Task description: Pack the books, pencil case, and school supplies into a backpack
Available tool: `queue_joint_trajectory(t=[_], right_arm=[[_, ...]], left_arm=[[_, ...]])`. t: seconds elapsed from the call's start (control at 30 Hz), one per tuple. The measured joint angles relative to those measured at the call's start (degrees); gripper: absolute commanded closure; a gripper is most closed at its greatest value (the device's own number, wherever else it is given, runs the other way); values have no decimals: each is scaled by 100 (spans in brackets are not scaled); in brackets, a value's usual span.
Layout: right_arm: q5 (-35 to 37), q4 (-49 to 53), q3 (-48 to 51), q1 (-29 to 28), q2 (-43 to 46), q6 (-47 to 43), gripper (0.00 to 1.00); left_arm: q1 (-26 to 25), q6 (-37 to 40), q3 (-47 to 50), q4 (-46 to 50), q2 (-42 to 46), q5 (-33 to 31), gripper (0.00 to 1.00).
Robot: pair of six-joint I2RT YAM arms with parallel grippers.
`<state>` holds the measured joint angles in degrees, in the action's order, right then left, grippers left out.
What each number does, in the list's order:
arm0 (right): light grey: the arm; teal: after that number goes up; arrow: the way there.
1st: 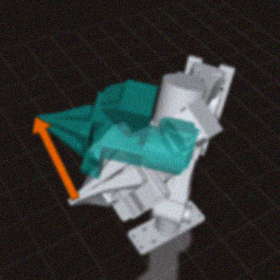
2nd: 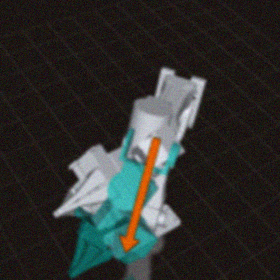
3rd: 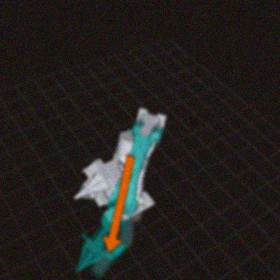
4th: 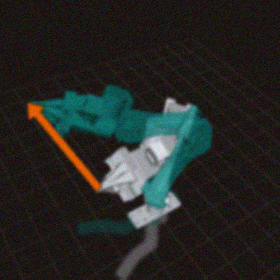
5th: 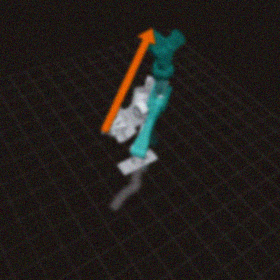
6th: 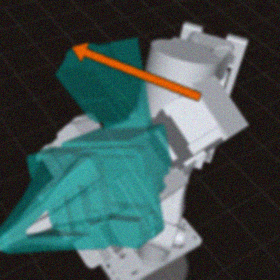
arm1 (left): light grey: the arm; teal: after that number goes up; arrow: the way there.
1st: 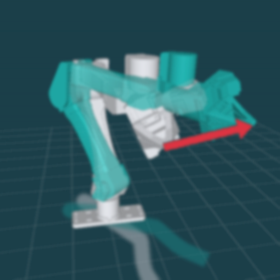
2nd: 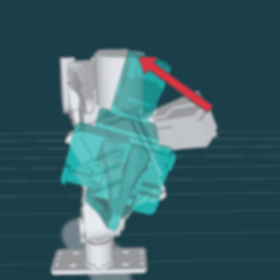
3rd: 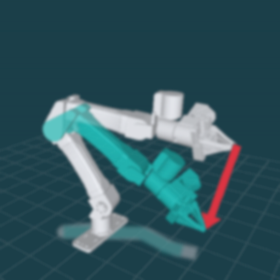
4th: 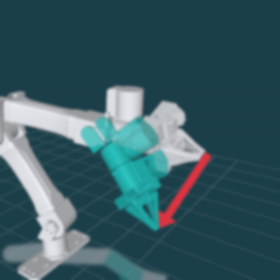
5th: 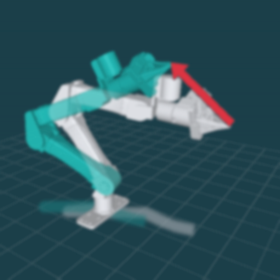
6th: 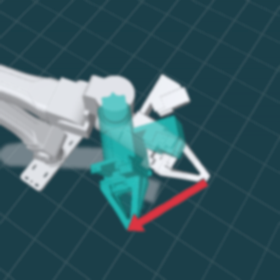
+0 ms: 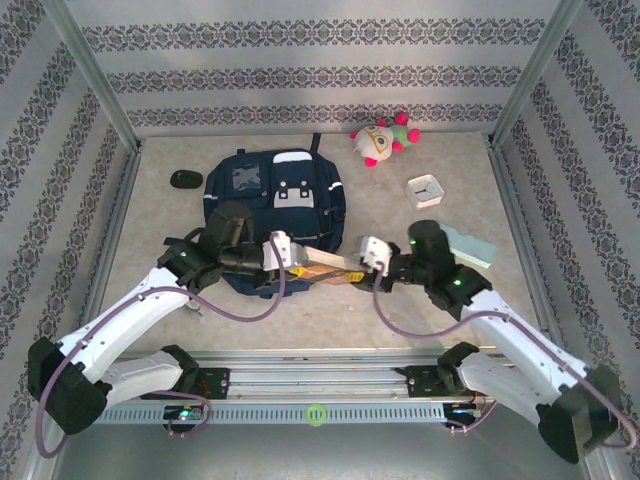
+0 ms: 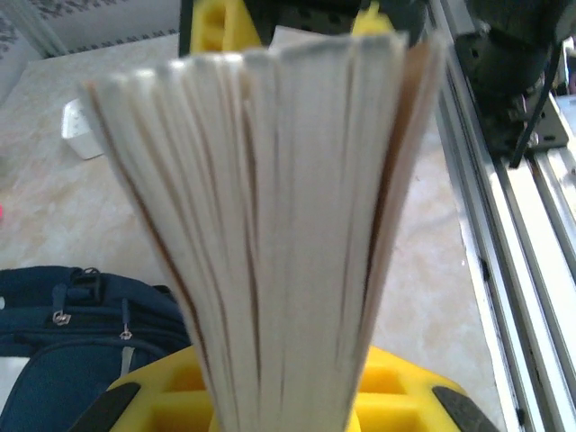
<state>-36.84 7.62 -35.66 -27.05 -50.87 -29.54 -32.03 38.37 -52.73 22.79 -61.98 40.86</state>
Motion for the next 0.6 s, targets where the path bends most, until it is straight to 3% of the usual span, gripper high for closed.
queue_joint_trajectory(t=[0.13, 0.3, 0.6], right_arm=[[-979, -1117, 542, 866, 542, 1060, 33], [-1873, -2063, 833, 1233, 658, 2162, 31], [-2732, -4100, 988, 1294, 157, 3803, 51]], left_arm=[[422, -691, 424, -776, 363, 564, 100], [592, -1598, 669, -1895, 575, 1217, 100], [717, -2957, 765, -3709, 525, 1849, 100]])
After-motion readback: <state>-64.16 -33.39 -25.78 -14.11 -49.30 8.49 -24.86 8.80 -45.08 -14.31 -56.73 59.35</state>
